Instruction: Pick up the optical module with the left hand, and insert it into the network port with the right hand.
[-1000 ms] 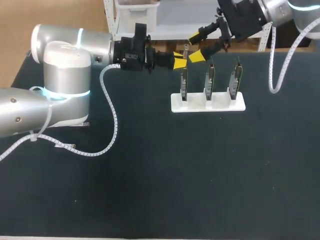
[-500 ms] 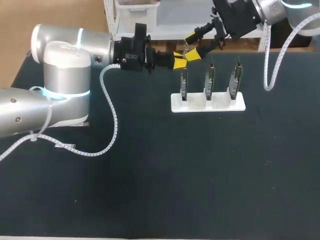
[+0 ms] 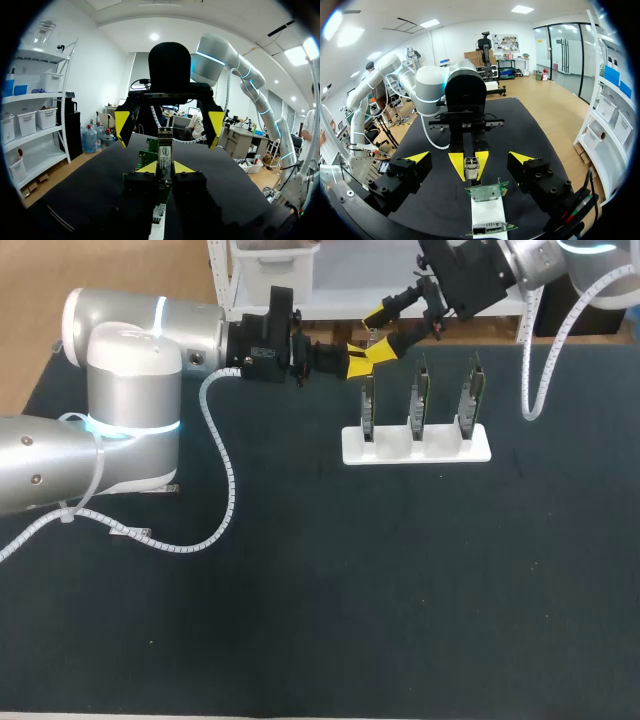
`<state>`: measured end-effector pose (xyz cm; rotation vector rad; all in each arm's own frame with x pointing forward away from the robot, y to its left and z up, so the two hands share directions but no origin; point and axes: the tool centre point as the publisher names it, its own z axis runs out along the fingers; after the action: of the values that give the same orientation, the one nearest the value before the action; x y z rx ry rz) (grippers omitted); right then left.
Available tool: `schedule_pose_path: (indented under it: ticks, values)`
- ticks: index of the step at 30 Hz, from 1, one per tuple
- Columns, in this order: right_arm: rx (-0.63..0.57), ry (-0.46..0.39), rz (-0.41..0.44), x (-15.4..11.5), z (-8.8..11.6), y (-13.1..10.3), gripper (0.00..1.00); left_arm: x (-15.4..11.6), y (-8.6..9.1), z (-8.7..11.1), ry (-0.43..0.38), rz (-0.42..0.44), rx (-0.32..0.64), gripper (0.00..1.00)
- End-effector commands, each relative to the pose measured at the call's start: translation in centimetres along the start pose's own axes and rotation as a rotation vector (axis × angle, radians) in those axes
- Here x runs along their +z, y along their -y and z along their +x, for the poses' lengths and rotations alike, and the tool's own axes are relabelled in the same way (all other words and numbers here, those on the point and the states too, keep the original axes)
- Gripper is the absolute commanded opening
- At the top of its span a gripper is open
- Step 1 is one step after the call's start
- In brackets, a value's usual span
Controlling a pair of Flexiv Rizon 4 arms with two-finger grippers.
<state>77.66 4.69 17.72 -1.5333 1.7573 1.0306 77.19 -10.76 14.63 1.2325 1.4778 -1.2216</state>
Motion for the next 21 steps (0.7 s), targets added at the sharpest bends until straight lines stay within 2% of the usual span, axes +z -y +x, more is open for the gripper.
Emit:
schedule_pose_path:
  ticks: [1,2,3,4,21]
  values:
    - [-0.001,0.000,-0.005,0.08,-0.02,0.05,1.00,0.08,-0.26,0.01,-0.001,0.004,0.001,0.00]
    - [-0.001,-0.001,-0.007,0.10,-0.02,0.02,1.00,0.08,-0.26,0.01,-0.001,0.004,0.001,0.00]
    - [-0.003,-0.002,-0.005,0.11,-0.02,0.00,0.15,0.08,-0.26,0.01,-0.001,0.004,0.001,0.00]
    - [-0.008,-0.003,-0.005,0.14,-0.01,-0.06,0.00,0.08,-0.26,0.01,-0.001,0.004,0.001,0.00]
    - [0.002,-0.007,0.008,-0.09,0.41,-0.42,0.00,0.08,-0.26,0.01,-0.001,0.004,0.001,0.00]
